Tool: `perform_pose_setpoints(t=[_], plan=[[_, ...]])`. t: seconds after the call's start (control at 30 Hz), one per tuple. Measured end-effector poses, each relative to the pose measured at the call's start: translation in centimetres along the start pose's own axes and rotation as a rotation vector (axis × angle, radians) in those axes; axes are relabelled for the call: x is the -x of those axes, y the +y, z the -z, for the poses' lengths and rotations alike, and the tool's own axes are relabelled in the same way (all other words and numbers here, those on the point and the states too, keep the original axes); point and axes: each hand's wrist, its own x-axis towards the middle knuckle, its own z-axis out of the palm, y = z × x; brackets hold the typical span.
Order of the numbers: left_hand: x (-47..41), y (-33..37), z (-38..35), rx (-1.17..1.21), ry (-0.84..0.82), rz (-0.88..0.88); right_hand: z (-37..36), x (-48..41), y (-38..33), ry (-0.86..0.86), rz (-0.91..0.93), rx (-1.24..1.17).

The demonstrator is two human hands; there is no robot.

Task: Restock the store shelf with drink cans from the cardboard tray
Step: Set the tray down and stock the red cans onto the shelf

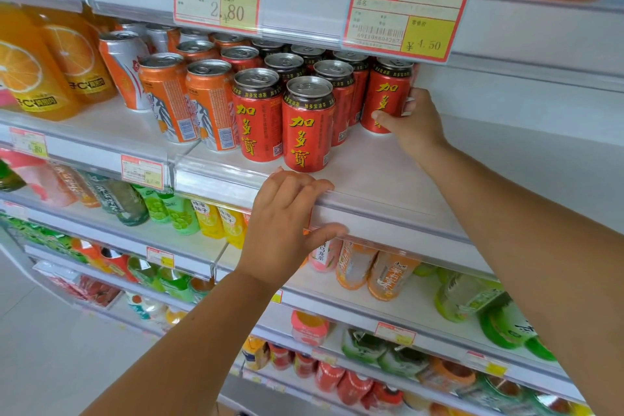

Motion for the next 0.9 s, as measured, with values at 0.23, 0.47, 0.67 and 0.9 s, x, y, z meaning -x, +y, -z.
perform_pose_setpoints(t=[0.23,0.47,0.67,0.9], plan=[[-0.1,0.3,1.3,0.090,-0.029,0.030,1.5,1.8,-1.2,0.004,-0.045,0.132],[9.1,-3.9,8.5,0.073,0.046,0.287,1.0,18.5,-5.3,-0.056,0.550,-0.088],[28.9,-10.6,13.0,0.029,-0.296,1.034,-11.5,31.7,-1.9,-0.720,0.194,-0.052],[50.4,-13.3,13.1,0.046,-0.710,1.614,-30.1,43.2,10.8,-1.174,-0.259,0.272]])
